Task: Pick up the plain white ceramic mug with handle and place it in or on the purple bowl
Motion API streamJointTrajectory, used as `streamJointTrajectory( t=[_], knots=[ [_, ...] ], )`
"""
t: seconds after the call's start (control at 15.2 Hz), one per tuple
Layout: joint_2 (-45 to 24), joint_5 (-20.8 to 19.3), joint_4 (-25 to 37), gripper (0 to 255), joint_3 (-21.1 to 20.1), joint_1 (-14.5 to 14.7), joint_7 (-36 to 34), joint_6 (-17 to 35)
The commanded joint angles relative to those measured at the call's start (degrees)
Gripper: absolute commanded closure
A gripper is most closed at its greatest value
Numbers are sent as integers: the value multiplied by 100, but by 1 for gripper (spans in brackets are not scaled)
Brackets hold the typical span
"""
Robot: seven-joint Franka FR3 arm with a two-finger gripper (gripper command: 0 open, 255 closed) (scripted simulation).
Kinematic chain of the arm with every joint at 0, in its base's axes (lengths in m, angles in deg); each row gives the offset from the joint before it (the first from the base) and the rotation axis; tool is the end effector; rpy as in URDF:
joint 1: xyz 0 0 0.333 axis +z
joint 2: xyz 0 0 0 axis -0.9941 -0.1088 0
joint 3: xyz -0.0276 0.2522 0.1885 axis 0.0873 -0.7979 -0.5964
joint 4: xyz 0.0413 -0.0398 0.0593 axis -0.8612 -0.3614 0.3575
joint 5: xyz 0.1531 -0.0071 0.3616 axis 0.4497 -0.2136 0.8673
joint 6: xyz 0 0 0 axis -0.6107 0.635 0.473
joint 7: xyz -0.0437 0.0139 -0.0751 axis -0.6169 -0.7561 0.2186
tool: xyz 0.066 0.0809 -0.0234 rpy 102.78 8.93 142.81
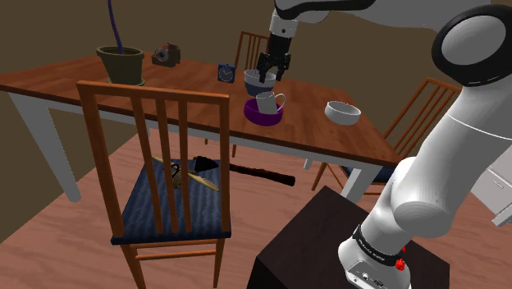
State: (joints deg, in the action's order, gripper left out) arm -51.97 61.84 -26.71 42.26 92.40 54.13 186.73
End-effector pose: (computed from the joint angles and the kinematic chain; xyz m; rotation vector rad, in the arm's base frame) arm 0.5561 -0.0722 0.5817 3.1317 -0.1321 0.0960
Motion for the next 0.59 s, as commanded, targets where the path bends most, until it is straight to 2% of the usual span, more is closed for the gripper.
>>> streamJointTrajectory(
  t=[0.0, 0.07, 0.53],
  knots=[
    [-55, 16, 402, 0, -2, 2, 0, -355],
    [-74, 21, 578, 0, 0, 1, 4, -512],
    [-74, 21, 578, 0, 0, 1, 4, -512]
  ],
)
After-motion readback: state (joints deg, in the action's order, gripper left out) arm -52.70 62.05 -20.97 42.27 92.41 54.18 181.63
